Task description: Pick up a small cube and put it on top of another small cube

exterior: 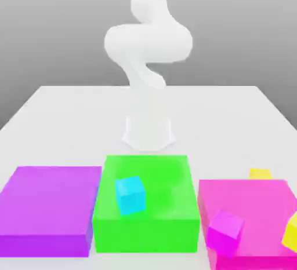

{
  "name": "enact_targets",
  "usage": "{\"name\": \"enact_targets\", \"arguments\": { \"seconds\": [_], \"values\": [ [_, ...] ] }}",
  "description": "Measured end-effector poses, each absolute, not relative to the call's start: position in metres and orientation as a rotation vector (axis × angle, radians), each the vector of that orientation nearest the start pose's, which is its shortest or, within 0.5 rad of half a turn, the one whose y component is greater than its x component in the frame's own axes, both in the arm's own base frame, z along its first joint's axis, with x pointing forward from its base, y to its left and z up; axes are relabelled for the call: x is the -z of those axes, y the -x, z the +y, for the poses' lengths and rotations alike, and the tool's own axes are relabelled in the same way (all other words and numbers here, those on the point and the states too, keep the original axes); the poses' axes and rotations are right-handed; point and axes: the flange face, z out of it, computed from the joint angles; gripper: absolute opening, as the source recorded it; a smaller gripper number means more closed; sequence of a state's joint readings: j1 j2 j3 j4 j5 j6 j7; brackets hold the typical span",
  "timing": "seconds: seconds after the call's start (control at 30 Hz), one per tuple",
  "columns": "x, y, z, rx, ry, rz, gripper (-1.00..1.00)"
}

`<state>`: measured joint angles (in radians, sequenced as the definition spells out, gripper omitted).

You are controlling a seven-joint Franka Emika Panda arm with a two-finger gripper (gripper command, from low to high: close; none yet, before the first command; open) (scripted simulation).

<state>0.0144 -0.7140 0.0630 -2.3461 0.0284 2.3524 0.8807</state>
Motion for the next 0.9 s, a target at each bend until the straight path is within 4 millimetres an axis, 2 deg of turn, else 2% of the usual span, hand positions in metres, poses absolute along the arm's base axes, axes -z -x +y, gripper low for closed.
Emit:
{"name": "enact_targets", "arguments": {
  "seconds": [0.07,0.13,0.2,0.3,0.4,0.5,0.57,0.67,0.7,0.73,0.9],
  "values": [
    [-0.615,-0.4,0.072,0.801,2.488,1.096,0.0],
    [-0.57,-0.413,0.105,0.704,2.514,1.125,0.0],
    [-0.525,-0.418,0.137,0.611,2.541,1.155,0.0],
    [-0.456,-0.413,0.183,0.479,2.584,1.199,0.0],
    [-0.388,-0.393,0.225,0.354,2.631,1.245,0.0],
    [-0.323,-0.36,0.259,0.235,2.681,1.292,0.0],
    [-0.282,-0.332,0.276,0.162,2.717,1.327,0.0],
    [-0.225,-0.274,0.301,0.056,2.79,1.344,0.0],
    [-0.209,-0.261,0.302,0.028,2.802,1.369,0.0],
    [-0.197,-0.255,0.302,0.013,2.804,1.389,0.0],
    [-0.145,-0.25,0.302,-0.004,2.803,1.41,0.0]
  ]
}}
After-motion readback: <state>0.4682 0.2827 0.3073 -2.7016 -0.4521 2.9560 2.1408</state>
